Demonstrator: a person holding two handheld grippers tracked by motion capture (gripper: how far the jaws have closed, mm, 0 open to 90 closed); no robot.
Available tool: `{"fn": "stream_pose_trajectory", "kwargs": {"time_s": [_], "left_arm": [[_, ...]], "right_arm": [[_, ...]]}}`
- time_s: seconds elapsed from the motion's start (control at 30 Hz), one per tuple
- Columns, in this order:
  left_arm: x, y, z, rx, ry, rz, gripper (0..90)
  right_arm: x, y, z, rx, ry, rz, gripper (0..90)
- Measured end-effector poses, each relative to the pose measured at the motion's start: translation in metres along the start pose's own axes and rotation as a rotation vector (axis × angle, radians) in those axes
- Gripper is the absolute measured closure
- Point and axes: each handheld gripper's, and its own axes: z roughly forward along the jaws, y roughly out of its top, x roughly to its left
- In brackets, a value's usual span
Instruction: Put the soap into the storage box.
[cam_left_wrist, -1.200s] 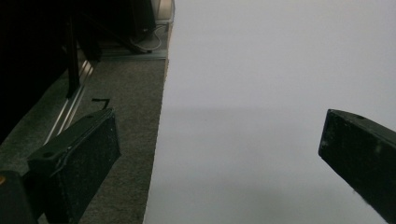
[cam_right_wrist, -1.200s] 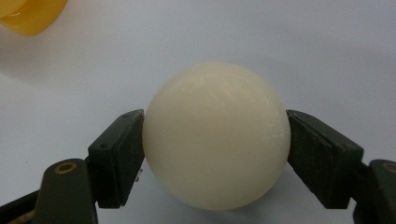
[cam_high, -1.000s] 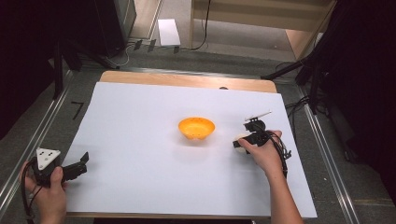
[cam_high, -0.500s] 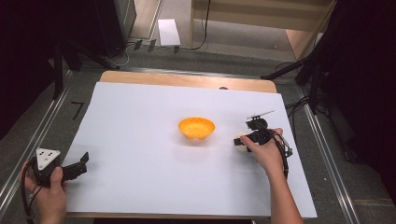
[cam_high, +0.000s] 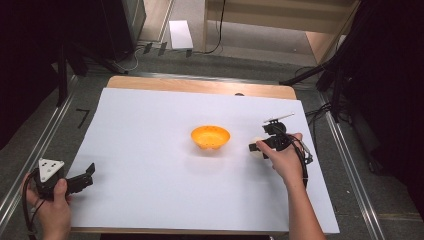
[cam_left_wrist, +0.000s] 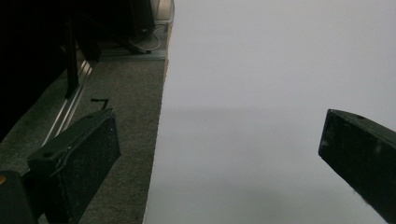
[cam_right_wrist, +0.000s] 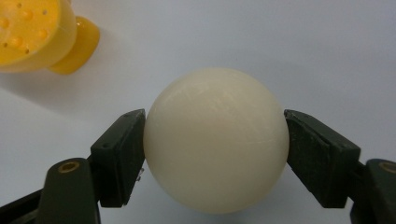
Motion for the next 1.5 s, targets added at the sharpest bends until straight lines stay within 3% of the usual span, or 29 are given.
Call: {"fn": "stream_pose_trajectory", "kwargs": {"time_s": [1.5], "left_arm": [[0.001, 0.0, 0.001, 0.008, 0.001, -0.003, 0.0]], "right_arm": [[0.037, 0.041, -0.025, -0.018, 0.009, -0.077, 24.7]]}}
